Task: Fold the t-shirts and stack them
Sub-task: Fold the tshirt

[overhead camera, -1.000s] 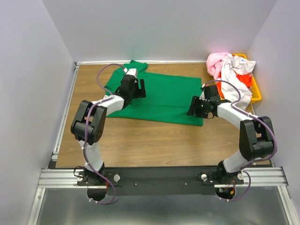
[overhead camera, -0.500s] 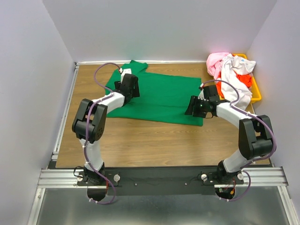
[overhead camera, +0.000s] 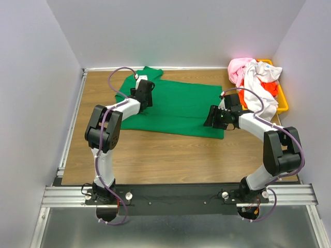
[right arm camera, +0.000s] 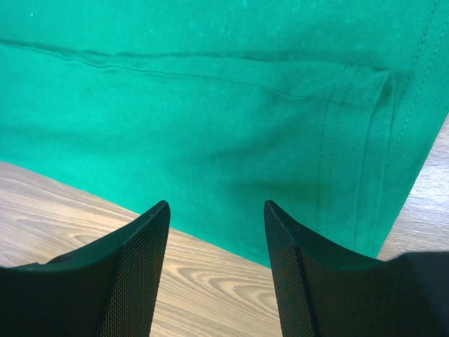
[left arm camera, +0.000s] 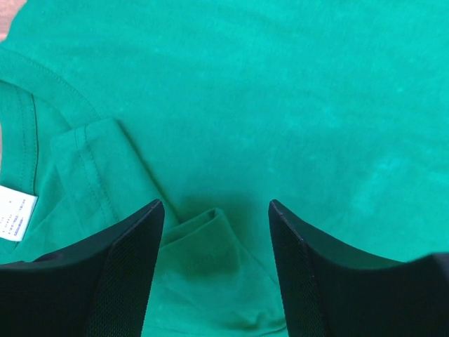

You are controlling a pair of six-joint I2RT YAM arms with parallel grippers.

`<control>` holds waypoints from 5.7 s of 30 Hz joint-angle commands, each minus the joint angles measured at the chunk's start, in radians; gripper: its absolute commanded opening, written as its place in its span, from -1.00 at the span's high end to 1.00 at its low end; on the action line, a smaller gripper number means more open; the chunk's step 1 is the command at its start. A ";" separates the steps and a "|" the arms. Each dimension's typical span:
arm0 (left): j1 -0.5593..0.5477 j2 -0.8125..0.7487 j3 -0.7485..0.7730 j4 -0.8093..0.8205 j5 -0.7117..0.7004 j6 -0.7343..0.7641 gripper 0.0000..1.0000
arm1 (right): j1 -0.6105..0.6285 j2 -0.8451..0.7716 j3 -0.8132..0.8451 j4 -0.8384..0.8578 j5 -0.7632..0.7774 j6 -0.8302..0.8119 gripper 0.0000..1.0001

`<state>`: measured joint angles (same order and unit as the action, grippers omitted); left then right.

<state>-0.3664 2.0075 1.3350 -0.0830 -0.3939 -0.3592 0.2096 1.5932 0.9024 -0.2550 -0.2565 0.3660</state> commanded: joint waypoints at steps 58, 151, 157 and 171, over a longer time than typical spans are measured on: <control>-0.078 0.068 0.090 0.009 0.072 0.149 1.00 | 0.007 -0.021 -0.030 0.023 -0.015 0.008 -0.26; -0.235 -0.385 -0.569 0.267 0.027 -0.287 -0.97 | 0.102 0.076 0.044 -0.003 0.086 0.034 -0.43; -0.235 -0.403 -0.658 0.299 0.046 -0.316 -0.97 | 0.102 0.053 -0.037 0.003 0.143 0.050 -0.43; -0.255 -0.498 -0.789 0.298 0.079 -0.376 -0.97 | 0.102 -0.022 -0.177 0.002 0.180 0.100 -0.44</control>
<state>-0.6086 1.5295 0.5953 0.2687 -0.3252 -0.6968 0.3065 1.5841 0.8021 -0.1520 -0.1230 0.4454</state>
